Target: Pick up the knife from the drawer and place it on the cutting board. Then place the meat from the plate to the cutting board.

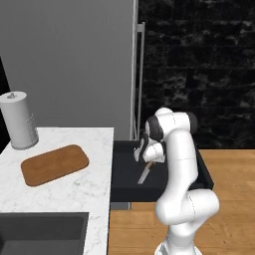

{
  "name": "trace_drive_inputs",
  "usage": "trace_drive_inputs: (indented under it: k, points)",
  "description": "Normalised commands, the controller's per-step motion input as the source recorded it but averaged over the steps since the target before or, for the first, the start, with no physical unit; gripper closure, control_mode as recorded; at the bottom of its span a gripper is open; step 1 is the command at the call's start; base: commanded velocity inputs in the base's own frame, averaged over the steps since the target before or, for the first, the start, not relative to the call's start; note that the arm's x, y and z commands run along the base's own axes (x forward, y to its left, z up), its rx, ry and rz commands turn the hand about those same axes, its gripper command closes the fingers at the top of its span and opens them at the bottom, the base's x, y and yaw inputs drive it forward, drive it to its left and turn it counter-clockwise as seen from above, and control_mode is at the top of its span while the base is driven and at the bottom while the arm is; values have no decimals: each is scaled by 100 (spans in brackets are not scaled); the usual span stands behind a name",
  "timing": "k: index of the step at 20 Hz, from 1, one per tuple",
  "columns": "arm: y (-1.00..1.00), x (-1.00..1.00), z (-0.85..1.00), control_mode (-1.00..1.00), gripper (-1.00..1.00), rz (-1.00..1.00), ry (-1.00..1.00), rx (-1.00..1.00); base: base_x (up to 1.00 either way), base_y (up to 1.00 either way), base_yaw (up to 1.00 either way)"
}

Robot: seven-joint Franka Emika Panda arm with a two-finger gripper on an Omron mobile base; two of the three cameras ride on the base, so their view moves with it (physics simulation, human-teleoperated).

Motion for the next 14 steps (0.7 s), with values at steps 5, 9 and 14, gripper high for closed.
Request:
trace_drive_inputs:
  k: [5, 9, 14]
  points:
    - [-29, -42, 5, -100, 100, -5, -2, 2, 0, 0, 0]
    - [-47, -59, 74, -100, 100, -22, -16, 8, 0, 0, 0]
    - [-34, -22, 100, -100, 100, -31, -23, 3, 0, 0, 0]
